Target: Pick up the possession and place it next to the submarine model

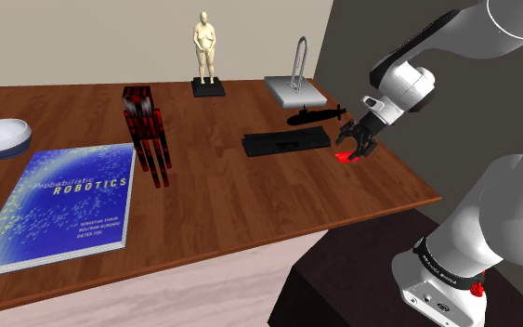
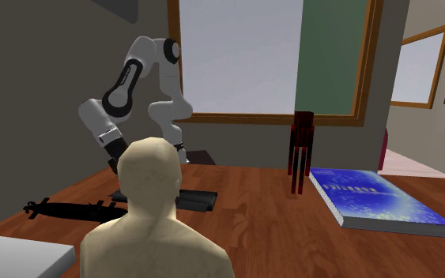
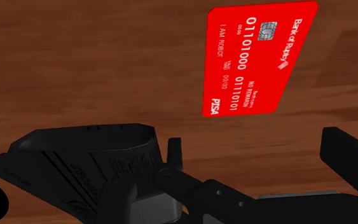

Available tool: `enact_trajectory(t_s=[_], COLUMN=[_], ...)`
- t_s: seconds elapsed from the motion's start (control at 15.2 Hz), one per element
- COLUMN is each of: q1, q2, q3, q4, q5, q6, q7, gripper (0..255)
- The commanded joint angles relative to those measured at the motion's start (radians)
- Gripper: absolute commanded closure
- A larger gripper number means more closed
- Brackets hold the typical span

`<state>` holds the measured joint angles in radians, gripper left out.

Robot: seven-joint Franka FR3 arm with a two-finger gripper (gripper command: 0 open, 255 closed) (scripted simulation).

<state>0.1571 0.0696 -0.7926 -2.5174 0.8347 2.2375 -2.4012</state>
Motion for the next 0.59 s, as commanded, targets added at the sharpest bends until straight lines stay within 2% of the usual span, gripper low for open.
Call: enact_trajectory(t_s=[0.0,0.07,0.53], q1=[-0.012,-0.019,-0.020], q2=[-0.058,-0.083,-0.083], q3=[-0.027,-0.036,-0.034], q4=[0.008,0.013,0.013], q5=[-0.091,-0.129,-0.129], q6=[-0.025,-0.038,-0.038], q7=[0.054,0.077,0.077], gripper=[0,0,0])
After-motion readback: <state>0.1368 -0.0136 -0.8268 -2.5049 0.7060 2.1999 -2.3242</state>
